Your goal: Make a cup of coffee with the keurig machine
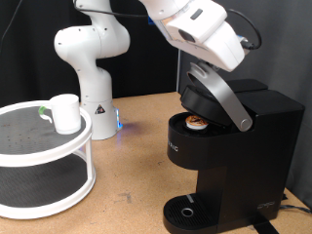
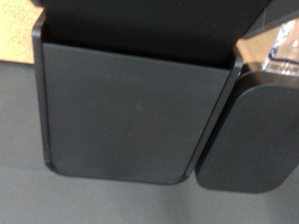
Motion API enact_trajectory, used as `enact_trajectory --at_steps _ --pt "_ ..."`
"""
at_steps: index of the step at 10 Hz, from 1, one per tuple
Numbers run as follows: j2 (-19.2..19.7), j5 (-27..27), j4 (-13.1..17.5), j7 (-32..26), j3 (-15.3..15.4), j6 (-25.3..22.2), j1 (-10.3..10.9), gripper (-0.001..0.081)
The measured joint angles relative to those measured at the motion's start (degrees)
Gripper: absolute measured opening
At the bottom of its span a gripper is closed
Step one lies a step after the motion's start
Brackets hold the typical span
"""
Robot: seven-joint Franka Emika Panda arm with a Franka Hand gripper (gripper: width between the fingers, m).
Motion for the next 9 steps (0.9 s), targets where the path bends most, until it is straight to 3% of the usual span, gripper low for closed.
enact_trajectory --at_steps 5,9 --pt "-0.2 -0.65 -0.74 -3.12 -0.22 -0.23 -0.33 0.0" --pt "-1.02 -4.53 -2.12 -4.33 -0.33 -0.03 -0.46 0.0"
